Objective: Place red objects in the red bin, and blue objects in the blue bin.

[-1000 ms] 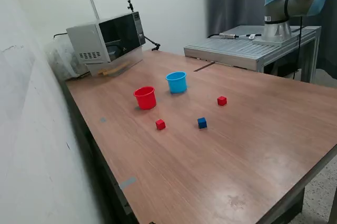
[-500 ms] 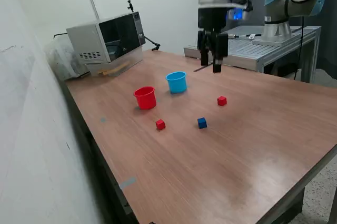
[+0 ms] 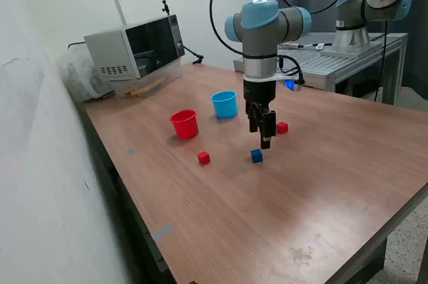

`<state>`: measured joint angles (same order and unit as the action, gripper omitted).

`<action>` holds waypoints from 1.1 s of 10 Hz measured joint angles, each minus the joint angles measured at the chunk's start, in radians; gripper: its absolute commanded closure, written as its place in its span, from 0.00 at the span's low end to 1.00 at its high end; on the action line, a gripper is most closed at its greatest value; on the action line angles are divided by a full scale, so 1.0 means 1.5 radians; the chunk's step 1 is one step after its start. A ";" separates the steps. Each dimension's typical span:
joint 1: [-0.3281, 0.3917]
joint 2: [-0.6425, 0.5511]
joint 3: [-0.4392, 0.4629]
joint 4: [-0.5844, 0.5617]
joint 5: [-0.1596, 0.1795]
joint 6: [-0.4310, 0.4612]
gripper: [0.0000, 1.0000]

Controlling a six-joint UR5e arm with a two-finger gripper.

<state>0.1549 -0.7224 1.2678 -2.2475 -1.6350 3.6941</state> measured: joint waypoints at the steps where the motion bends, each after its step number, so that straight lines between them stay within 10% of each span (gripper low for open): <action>1: -0.005 0.005 0.000 -0.003 -0.002 -0.002 0.00; 9: -0.018 0.032 0.008 -0.025 -0.003 -0.052 0.00; 10: -0.016 0.033 0.007 -0.026 -0.003 -0.059 1.00; 11: -0.014 0.034 0.007 -0.026 -0.002 -0.065 1.00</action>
<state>0.1342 -0.6715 1.2780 -2.2865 -1.6386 3.5965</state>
